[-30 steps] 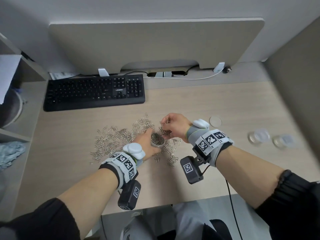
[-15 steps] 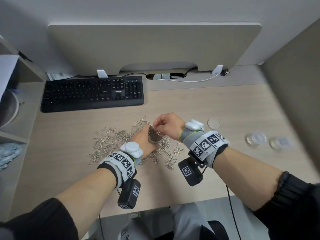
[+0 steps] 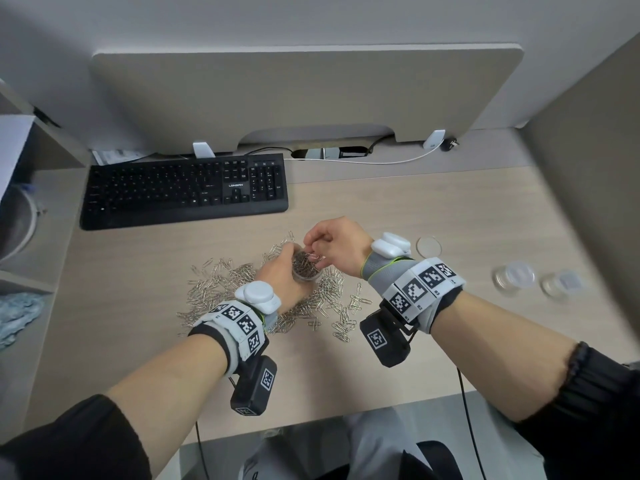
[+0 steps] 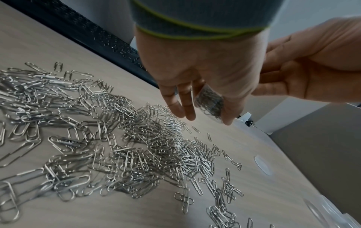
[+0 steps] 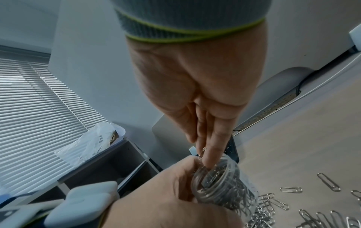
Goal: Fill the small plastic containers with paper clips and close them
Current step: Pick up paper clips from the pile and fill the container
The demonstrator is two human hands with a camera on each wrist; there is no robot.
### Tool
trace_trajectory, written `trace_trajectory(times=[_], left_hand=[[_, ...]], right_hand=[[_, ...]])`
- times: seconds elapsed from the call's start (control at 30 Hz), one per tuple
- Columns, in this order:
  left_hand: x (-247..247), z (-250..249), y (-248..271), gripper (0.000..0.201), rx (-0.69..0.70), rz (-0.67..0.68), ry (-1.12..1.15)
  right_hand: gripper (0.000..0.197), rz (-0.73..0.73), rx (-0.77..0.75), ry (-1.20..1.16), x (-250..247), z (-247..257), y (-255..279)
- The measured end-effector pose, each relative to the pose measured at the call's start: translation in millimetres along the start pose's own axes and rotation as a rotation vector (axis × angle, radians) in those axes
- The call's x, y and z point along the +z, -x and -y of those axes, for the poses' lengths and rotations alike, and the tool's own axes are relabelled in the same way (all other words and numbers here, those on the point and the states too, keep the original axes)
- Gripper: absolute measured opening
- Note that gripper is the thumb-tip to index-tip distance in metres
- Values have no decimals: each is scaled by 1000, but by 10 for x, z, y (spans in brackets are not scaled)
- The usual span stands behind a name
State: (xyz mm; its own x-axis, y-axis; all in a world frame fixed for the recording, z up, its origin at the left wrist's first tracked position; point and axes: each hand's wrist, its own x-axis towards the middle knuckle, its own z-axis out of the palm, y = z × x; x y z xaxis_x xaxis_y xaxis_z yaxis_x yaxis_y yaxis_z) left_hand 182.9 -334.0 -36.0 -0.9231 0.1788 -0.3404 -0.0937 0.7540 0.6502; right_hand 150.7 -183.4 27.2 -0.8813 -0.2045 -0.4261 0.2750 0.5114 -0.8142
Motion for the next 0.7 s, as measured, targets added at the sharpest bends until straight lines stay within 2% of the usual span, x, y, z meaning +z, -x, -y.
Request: trace_trajectory(times=[0.07, 0.17, 0.3, 0.37, 0.5, 0.6, 0.7], left_hand=[[-3, 11, -1, 70, 14, 2, 12], [2, 14, 0, 63, 18, 6, 29], [22, 16, -53, 62, 19, 9, 18], [13, 25, -78, 63, 17, -13, 23], [5, 94, -105, 67, 21, -23, 49], [1, 139, -108, 71, 39, -17, 46], [1, 157, -112, 75, 62, -19, 35]], right_hand=[[38, -12, -5, -20, -46, 1, -23], [35, -24, -14, -32, -99, 1, -33], [32, 8, -54, 68, -67, 25, -36], [31, 15, -39, -4, -77, 40, -36], [22, -75, 2, -99, -172, -31, -93], [9, -98, 60, 14, -205, -185, -180], [30, -16, 164, 90, -148, -284, -200]])
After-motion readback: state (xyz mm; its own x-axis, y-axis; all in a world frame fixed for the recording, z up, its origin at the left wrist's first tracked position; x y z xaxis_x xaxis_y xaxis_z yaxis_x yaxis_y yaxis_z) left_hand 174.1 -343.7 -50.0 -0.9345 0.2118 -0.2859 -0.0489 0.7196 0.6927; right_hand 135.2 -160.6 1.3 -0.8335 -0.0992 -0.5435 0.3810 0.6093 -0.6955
